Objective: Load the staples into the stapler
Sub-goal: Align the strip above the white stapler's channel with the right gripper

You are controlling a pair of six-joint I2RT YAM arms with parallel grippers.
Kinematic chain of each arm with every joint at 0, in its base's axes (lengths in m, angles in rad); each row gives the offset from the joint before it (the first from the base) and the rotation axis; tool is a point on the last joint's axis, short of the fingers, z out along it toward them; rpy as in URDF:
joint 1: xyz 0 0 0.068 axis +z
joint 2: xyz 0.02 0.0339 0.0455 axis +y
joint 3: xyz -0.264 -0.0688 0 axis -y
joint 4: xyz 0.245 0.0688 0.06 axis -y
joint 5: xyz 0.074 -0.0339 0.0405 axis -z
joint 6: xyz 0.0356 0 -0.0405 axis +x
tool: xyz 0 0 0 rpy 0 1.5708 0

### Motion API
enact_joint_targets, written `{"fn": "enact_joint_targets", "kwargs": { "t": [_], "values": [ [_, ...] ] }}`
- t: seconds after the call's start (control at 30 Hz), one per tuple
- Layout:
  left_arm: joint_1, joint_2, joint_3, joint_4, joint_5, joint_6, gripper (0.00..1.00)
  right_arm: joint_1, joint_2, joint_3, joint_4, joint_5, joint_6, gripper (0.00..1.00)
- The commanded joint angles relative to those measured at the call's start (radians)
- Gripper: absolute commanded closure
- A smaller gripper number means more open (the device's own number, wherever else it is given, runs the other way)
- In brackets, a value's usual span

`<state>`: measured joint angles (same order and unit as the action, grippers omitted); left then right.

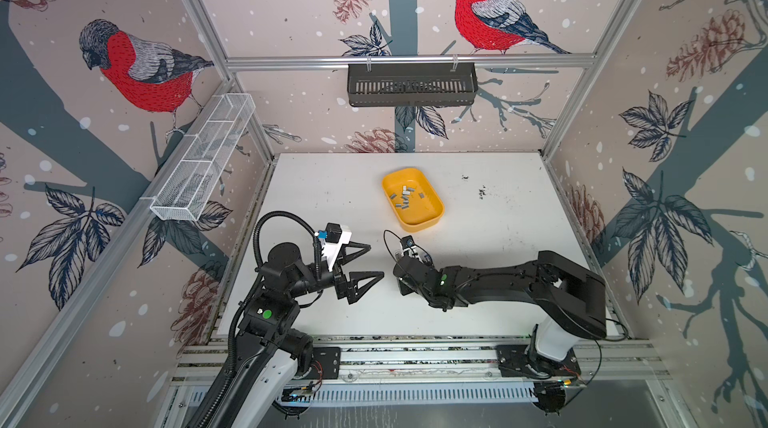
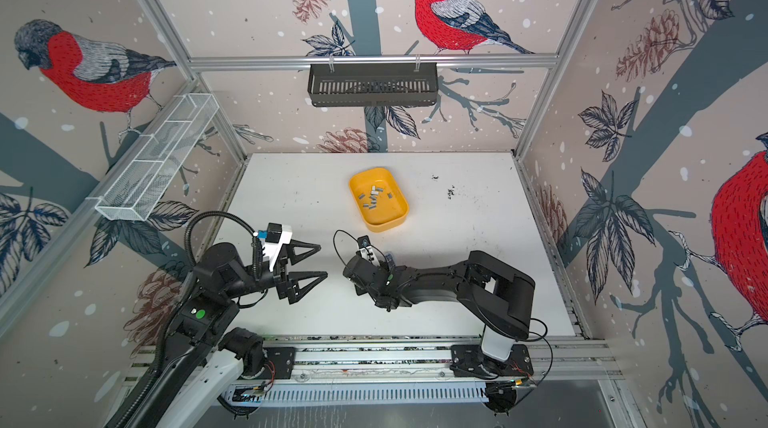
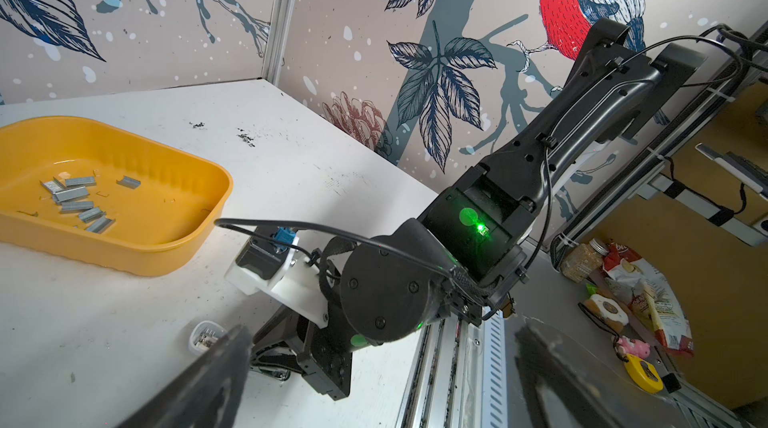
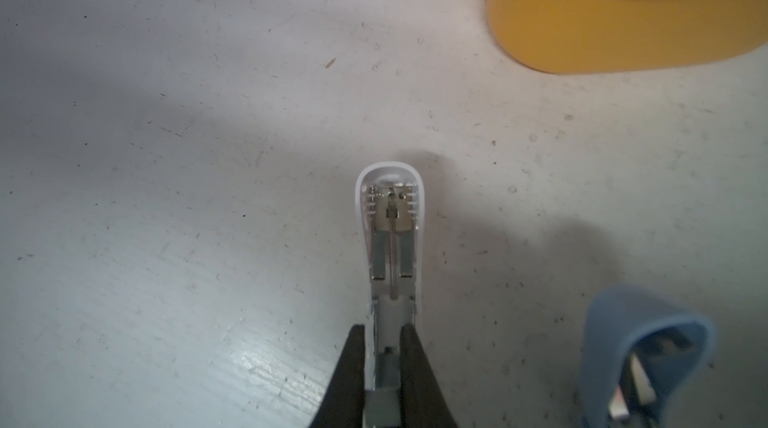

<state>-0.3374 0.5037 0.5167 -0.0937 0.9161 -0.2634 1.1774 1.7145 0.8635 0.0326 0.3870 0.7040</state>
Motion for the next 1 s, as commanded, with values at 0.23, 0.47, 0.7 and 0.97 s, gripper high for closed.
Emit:
{"fn": "enact_joint_targets", "kwargs": {
  "t": [0.23, 0.47, 0.7, 0.97],
  "values": [
    [0.001, 0.004, -0.002, 0.045, 0.013, -0.005, 0.01, 0.000, 0.000, -0.001, -0.014, 0.024, -0.009, 0.84],
    [0.001, 0.006, -0.002, 0.045, 0.011, -0.007, 0.01, 0.000, -0.001, -0.010, -0.013, 0.027, -0.005, 0.84],
    [0.001, 0.007, -0.002, 0.047, 0.011, -0.008, 0.01, 0.001, 0.003, -0.014, -0.008, 0.023, -0.005, 0.84],
    [0.001, 0.009, -0.002, 0.046, 0.010, -0.007, 0.01, 0.001, 0.007, -0.022, -0.005, 0.019, -0.001, 0.85]
  ]
}}
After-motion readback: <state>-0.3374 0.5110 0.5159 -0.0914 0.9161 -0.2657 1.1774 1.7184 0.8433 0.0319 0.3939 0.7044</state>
